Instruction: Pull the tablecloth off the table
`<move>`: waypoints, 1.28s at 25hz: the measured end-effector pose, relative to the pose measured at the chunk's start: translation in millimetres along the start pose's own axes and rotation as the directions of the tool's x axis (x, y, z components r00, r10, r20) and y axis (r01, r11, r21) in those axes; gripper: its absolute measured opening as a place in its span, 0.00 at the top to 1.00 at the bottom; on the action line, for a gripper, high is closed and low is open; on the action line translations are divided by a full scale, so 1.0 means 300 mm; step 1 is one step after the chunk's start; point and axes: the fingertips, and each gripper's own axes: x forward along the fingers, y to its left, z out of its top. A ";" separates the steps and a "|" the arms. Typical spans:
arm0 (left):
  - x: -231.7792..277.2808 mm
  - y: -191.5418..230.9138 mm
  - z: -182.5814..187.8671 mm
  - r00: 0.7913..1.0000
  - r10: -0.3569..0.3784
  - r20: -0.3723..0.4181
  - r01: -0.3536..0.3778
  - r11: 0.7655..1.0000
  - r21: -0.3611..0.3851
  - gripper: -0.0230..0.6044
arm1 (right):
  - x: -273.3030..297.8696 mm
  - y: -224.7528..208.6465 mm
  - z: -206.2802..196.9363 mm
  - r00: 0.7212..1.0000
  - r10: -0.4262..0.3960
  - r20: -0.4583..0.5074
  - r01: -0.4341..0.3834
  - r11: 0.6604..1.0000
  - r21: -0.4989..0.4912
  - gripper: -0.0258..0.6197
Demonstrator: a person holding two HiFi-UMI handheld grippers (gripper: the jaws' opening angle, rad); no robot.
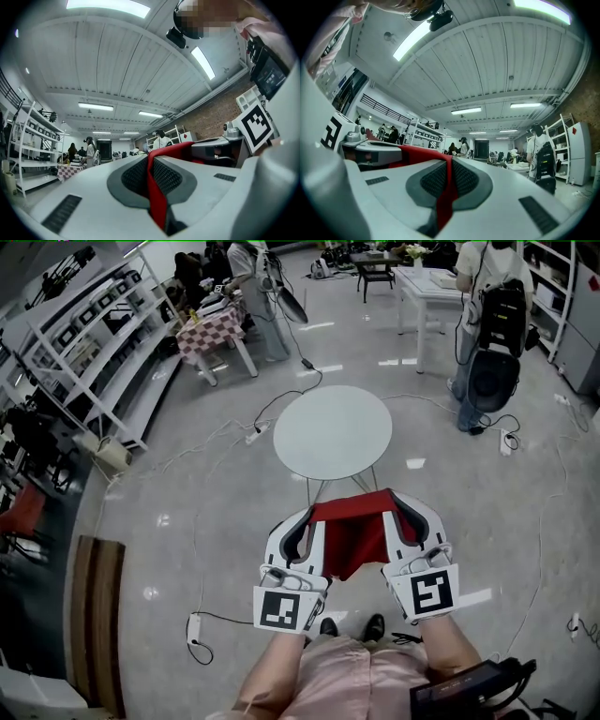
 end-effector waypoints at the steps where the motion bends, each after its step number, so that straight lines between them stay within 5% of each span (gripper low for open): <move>1: 0.001 0.009 -0.005 1.000 -0.002 -0.003 0.002 1.000 -0.004 0.89 | 0.006 0.004 -0.003 1.000 -0.004 -0.005 0.004 1.000 0.000 0.92; 14: -0.065 0.176 0.099 0.997 -0.056 0.051 0.056 0.998 -0.011 0.89 | 0.076 0.153 0.143 0.998 -0.064 0.002 0.064 0.998 -0.026 0.92; 32: -0.141 0.313 0.131 0.995 -0.033 0.095 0.035 0.999 -0.024 0.89 | 0.129 0.296 0.191 0.997 -0.066 0.029 0.068 0.995 -0.076 0.92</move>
